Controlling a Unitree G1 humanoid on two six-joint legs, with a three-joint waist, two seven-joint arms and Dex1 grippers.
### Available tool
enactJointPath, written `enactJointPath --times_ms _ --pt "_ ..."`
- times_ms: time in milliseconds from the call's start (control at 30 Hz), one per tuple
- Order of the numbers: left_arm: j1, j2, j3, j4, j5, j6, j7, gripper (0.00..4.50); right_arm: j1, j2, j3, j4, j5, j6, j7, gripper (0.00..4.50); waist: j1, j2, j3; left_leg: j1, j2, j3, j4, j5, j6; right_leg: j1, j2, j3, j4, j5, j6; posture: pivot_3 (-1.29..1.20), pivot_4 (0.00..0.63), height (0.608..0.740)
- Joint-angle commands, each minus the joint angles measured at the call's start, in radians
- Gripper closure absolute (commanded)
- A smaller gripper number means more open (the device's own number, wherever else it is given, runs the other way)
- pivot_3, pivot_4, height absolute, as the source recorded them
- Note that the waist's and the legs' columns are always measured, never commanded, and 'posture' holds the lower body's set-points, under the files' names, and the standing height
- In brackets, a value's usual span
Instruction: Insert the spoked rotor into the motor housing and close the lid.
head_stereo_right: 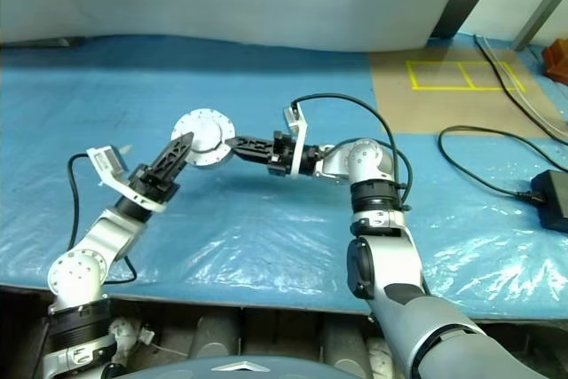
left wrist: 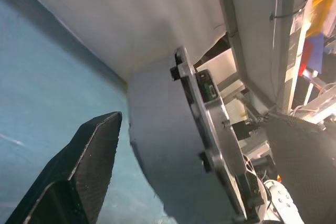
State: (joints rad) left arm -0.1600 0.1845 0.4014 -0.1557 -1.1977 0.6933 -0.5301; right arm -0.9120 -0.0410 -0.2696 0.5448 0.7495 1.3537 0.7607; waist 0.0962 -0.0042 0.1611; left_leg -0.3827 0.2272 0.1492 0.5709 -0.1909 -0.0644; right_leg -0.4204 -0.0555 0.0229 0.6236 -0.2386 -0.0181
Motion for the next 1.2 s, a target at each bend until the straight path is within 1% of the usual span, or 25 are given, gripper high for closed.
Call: enactJointPath --times_ms 33,133,267,533,567,600,700,733,1200 --pt "-0.017 -0.019 -0.037 0.003 0.012 -0.021 -0.017 0.03 -0.037 0.002 -0.007 -0.058 0.056 0.002 0.024 3.39 0.0 0.0 0.0 0.0 0.0 0.0 0.0 0.0 0.0 0.0 0.0 0.0 0.0 0.0 0.0 0.0 0.15 0.74" --pt "-0.021 -0.026 -0.051 0.025 0.021 -0.025 -0.022 0.03 -0.039 -0.001 -0.002 -0.057 0.054 0.002 0.023 3.39 -0.001 0.0 0.0 0.0 0.0 0.0 0.0 0.0 0.0 0.0 0.0 0.0 0.0 0.0 0.0 0.0 0.15 0.74" --pt "-0.054 -0.027 -0.032 0.082 0.026 -0.05 -0.013 0.03 -0.039 -0.005 0.004 -0.058 0.052 0.001 0.023 3.39 0.0 0.0 0.0 0.0 0.0 0.0 0.001 0.0 0.0 0.0 0.0 0.0 0.001 0.0 0.0 0.0 0.15 0.74" --pt "-0.073 -0.027 -0.048 0.091 0.039 -0.041 -0.006 0.03 -0.034 -0.003 0.011 -0.061 0.053 -0.001 0.02 3.39 0.0 0.0 0.0 0.0 0.0 0.0 0.001 0.0 0.0 0.0 0.0 0.0 0.001 0.0 0.001 0.0 0.15 0.74" --pt "-0.073 -0.03 -0.05 0.091 0.037 -0.04 -0.009 0.4 -0.033 -0.003 0.012 -0.062 0.053 -0.001 0.02 3.39 0.0 0.0 0.0 0.0 0.0 0.0 0.002 0.0 0.0 0.0 0.0 0.0 0.001 0.0 0.0 0.0 0.15 0.74" --pt "-0.072 -0.032 -0.053 0.09 0.036 -0.04 -0.01 0.59 -0.033 -0.002 0.013 -0.062 0.054 -0.001 0.02 3.39 0.001 0.0 0.0 0.0 0.0 0.0 0.002 0.0 0.0 0.0 0.0 0.0 0.001 0.0 0.0 0.0 0.15 0.74" --pt "-0.078 -0.037 -0.063 0.094 0.037 -0.032 0.004 1.58 -0.031 -0.003 0.015 -0.062 0.054 -0.001 0.018 3.39 0.001 0.0 0.0 -0.001 0.0 0.0 0.002 0.0 0.0 0.0 0.0 0.0 0.001 0.001 0.0 0.0 0.15 0.74" --pt "-0.081 -0.04 -0.064 0.098 0.036 -0.029 0.015 1.71 -0.031 -0.003 0.015 -0.062 0.055 -0.001 0.017 3.39 0.001 0.0 0.0 -0.001 0.0 0.0 0.002 0.0 0.0 0.0 0.0 0.0 0.001 0.001 0.0 0.0 0.15 0.74" --pt "-0.069 -0.037 -0.075 0.089 0.005 0.008 0.025 1.78 -0.022 0.009 0.033 -0.074 0.041 -0.021 0.01 3.39 0.0 0.0 0.0 -0.001 0.0 0.0 0.002 0.0 0.0 0.0 0.0 0.0 0.002 0.001 0.0 0.0 0.15 0.74"
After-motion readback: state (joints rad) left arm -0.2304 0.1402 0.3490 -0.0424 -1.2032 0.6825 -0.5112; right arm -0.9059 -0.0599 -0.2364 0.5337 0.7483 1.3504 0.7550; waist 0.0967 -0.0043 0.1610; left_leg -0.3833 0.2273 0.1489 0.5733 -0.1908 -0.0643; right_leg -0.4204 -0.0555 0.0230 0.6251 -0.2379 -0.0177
